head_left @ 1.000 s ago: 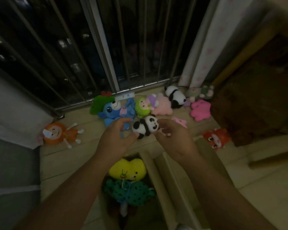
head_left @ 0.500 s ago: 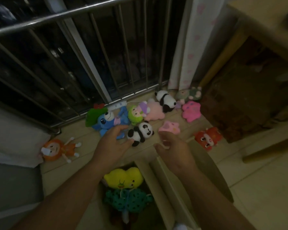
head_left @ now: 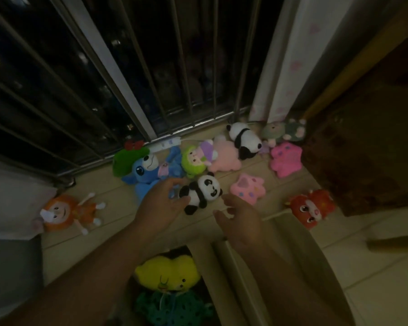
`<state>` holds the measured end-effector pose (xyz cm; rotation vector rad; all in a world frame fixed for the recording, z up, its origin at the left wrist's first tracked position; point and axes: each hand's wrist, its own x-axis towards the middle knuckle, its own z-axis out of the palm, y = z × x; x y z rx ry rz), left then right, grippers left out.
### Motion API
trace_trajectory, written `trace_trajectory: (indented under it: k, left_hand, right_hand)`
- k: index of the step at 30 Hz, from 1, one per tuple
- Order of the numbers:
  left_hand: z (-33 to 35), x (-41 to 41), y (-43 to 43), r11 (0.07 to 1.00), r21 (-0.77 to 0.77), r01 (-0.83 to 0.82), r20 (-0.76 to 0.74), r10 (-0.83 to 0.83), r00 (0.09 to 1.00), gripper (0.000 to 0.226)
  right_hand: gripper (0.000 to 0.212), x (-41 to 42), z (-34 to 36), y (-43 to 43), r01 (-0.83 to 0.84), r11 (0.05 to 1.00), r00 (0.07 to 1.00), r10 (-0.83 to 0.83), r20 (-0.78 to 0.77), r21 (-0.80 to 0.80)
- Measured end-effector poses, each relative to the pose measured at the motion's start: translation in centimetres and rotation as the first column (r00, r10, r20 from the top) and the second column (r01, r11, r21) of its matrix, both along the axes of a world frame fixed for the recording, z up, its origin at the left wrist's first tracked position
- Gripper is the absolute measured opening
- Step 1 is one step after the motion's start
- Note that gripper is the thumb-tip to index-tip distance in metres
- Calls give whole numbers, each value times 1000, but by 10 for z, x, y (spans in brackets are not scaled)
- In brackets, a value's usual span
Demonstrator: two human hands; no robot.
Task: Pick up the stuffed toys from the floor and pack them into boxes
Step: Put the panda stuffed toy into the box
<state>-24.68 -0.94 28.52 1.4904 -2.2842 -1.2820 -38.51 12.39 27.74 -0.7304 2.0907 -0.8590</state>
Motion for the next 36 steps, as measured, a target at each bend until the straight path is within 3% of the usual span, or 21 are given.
trace_trajectory:
  k: [12, 18, 23, 26, 29, 36]
  left_hand:
    - [-259, -28, -119, 978, 71, 195, 126, -203, 971, 50]
    - [-351, -34, -146, 961, 50, 271, 121, -275, 954, 52]
    - [-409, -53, -150, 925, 108, 363, 131, -376, 917, 37]
    - [-431, -60, -153, 907, 237, 348, 134, -385, 913, 41]
    - [-440, -57, -161, 914, 253, 318, 134, -359, 924, 40]
    - [-381, -44, -154, 949, 207, 239, 34, -251, 967, 21]
  right_hand:
    - [52, 9, -239, -99, 108, 976, 993, -114, 24, 187]
    - [38, 22, -339, -126, 140, 955, 984, -163, 67, 262]
    - [45, 28, -401, -146, 299, 904, 923, -355, 149, 307]
    - [60, 29, -424, -156, 386, 871, 852, -463, 245, 302]
    - [69, 33, -431, -164, 471, 853, 780, -521, 346, 225]
    - [64, 30, -377, -162, 467, 884, 849, -457, 264, 26]
